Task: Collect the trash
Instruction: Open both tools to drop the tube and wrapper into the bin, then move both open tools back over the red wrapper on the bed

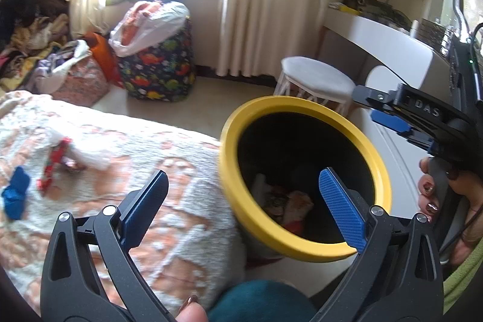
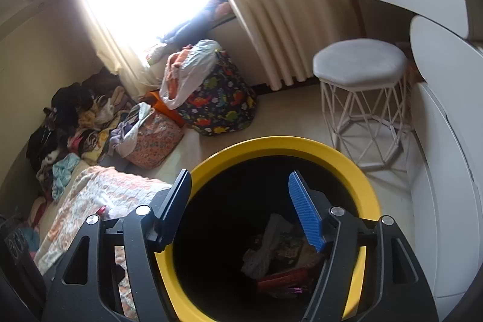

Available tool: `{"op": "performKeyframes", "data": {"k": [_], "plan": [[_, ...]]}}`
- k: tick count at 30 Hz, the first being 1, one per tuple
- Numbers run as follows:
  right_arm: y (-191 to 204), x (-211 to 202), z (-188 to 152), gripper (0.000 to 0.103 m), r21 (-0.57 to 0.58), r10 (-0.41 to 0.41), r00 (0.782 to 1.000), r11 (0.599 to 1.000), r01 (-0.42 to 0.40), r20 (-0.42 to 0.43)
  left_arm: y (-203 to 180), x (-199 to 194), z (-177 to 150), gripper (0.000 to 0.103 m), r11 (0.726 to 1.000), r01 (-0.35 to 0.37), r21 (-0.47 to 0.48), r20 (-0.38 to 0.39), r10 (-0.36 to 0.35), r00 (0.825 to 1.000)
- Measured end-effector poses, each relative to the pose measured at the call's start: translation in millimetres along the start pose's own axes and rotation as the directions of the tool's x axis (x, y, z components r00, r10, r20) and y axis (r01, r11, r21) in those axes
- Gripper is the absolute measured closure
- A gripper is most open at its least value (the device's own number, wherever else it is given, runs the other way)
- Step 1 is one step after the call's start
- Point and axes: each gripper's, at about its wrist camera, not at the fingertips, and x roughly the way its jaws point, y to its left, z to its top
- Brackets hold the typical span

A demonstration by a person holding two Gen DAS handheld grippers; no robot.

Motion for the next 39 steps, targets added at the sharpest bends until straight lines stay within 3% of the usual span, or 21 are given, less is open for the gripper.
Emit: {"op": "performKeyframes", "data": {"k": [16, 39], "plan": [[70.2, -2.2, -9.7, 0.034, -0.166, 0.111, 0.994, 0.980, -0.112, -0.017, 64.4, -44.2, 0.9, 0.011, 0.983, -0.158, -0.095, 0.107, 0.168, 0.980], [136.2, 13.1, -49.4, 0.034, -0.305, 0.169, 0.979, 0.932, -0.197, -0.117, 145.6, -64.9, -13.8, 0.011, 0.932, -0.236, -0.276, 0.107, 0.273, 0.956]]}}
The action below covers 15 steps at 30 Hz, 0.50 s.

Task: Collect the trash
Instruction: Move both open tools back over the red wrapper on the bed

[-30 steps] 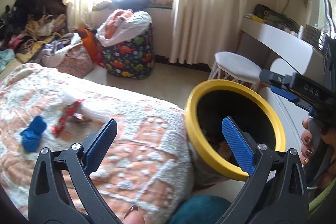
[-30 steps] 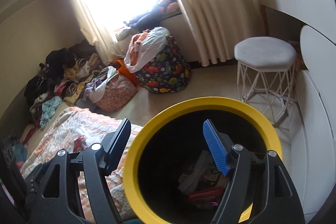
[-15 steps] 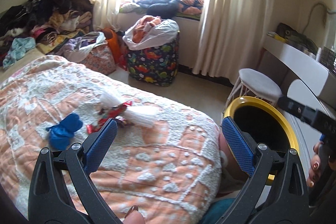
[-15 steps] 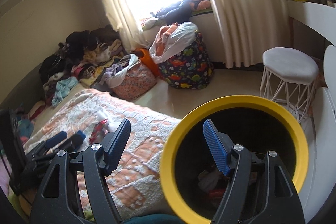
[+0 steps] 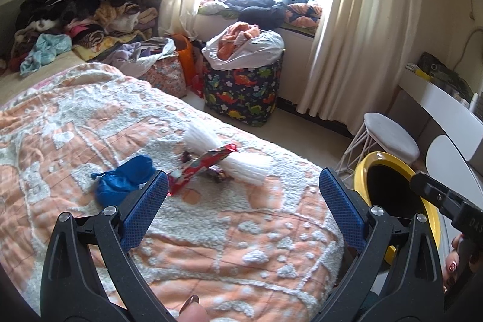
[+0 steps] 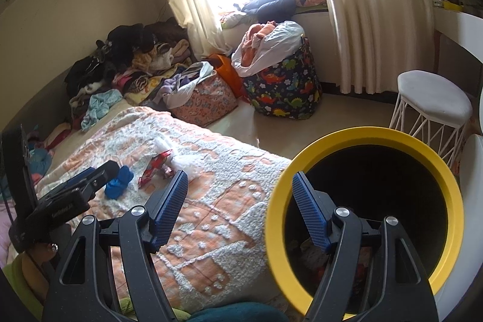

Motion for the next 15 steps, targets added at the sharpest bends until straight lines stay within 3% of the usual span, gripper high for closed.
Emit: {"op": "performKeyframes", "data": {"k": [11, 15], "plan": [[23.3, 22.0, -2.8, 0.031, -0.038, 0.034, 0.998, 0.999, -0.035, -0.046, 36.7, 29.7, -2.5, 0.012, 0.999, -0.031, -0.045, -0.073, 0.028, 0.997], [29.9, 34.2, -0.5, 0.031, -0.041, 0.043, 0.997, 0.998, -0.046, -0.065, 46.6, 47.7, 2.5, 0.025, 0.998, -0.028, -0.048, -0.107, 0.023, 0.994]]}}
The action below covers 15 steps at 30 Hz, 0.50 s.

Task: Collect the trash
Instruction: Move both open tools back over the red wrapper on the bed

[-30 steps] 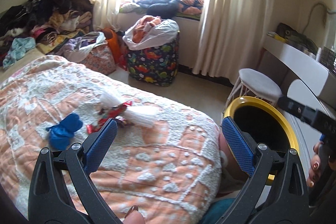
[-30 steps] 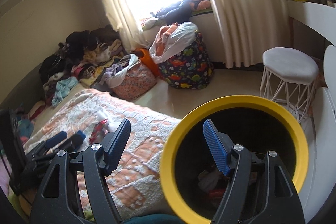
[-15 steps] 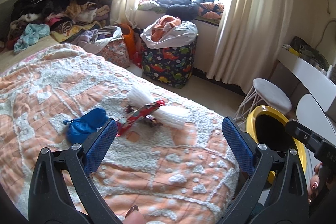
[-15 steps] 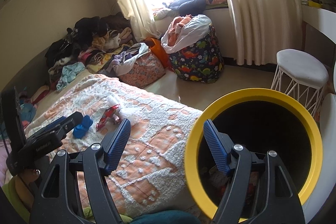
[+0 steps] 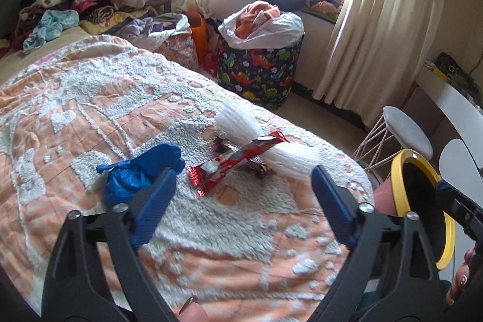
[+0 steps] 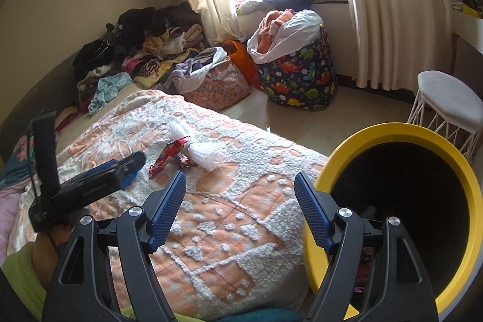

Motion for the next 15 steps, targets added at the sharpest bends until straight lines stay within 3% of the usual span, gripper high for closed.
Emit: {"op": "performKeyframes", "data": {"k": [2, 5, 15], "plan": [[3.5, 8.9, 2.9, 0.031, 0.001, 0.008, 1.000, 1.000, -0.008, -0.012, 1.7, 10.2, 3.6, 0.037, 1.000, -0.002, 0.015, -0.022, 0.002, 1.000], [5.8, 23.2, 8.7, 0.031, 0.016, 0.014, 1.000, 1.000, -0.013, -0.026, 2.0, 24.4, 8.7, 0.046, 0.998, -0.013, 0.063, -0.047, 0.016, 0.999], [4.7, 78.8, 30.6, 0.032, 0.129, 0.076, 0.992, 0.990, -0.063, -0.100, -1.6, 56.5, 11.7, 0.048, 0.985, -0.027, 0.172, -0.118, 0.048, 0.992]]}}
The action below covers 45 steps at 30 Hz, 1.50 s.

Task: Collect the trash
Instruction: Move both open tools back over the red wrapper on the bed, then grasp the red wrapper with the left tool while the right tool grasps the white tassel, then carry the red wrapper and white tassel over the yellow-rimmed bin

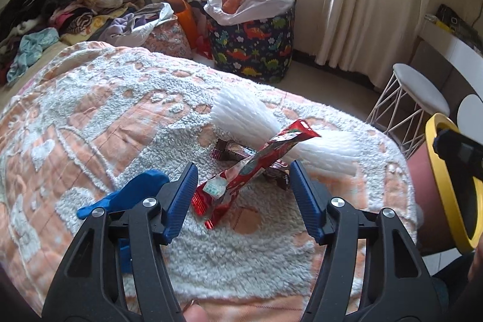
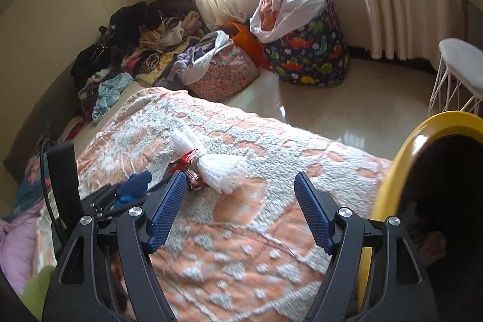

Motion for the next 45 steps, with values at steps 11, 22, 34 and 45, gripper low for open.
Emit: {"op": "performKeyframes", "data": {"k": [11, 22, 34, 45], "plan": [[6.4, 58.8, 9.6, 0.041, 0.038, 0.021, 0.993, 0.999, -0.017, -0.116, 8.9, 20.0, -4.1, 0.058, 0.999, 0.034, -0.035, -0.051, -0.036, 0.998], [-4.2, 82.1, 0.4, 0.090, 0.139, 0.084, 0.983, 0.988, -0.061, -0.161, 14.7, 19.7, -10.4, 0.072, 0.996, 0.039, -0.080, -0.052, -0.043, 0.998], [-11.6, 9.8, -28.4, 0.093, 0.080, -0.062, 0.998, 0.995, 0.063, -0.023, 7.6, -0.1, -23.7, 0.091, 0.995, 0.055, -0.084, -0.034, -0.058, 0.998], [-20.8, -32.7, -53.0, 0.093, 0.097, -0.085, 0.996, 0.992, 0.083, 0.010, -7.3, -37.5, -28.1, 0.098, 0.993, 0.078, -0.085, 0.023, -0.077, 0.997]]}}
